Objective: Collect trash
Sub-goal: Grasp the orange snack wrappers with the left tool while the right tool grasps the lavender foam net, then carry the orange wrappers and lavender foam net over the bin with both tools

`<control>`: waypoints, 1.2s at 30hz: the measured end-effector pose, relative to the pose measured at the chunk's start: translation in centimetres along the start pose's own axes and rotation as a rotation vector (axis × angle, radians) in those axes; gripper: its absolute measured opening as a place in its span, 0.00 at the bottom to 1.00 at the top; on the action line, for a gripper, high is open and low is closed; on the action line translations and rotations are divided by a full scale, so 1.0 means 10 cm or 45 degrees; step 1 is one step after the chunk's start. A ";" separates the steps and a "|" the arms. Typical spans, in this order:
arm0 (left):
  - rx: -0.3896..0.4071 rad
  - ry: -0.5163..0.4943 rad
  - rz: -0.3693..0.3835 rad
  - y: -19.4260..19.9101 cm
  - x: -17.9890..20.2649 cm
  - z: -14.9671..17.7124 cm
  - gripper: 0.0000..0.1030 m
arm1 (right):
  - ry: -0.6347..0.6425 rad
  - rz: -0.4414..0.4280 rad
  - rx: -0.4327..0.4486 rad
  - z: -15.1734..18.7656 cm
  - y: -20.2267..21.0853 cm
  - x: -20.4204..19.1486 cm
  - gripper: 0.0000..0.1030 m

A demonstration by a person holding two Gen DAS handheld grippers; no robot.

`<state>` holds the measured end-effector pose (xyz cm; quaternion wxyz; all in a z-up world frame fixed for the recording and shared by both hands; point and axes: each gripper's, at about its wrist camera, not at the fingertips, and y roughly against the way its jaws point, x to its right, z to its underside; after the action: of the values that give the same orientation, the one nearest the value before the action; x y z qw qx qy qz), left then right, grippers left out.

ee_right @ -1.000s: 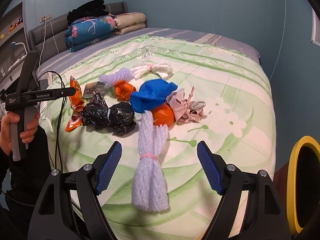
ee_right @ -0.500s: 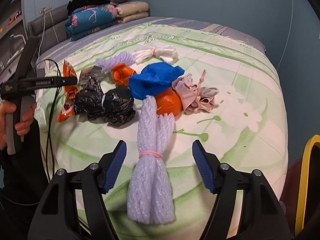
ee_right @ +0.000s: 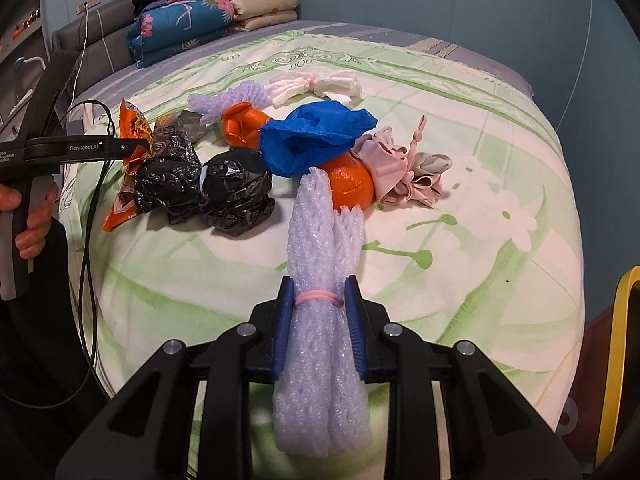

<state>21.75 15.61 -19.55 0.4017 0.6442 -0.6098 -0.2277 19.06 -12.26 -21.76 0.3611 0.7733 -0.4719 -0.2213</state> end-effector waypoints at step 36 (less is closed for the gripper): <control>0.308 -0.036 0.160 1.27 0.38 -0.10 0.42 | -0.140 -0.025 0.363 -0.23 1.26 0.38 0.22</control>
<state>15.42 13.04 -8.11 0.3261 0.6451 -0.6775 -0.1359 15.16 -18.50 -10.62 0.2188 0.8080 -0.5101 -0.1976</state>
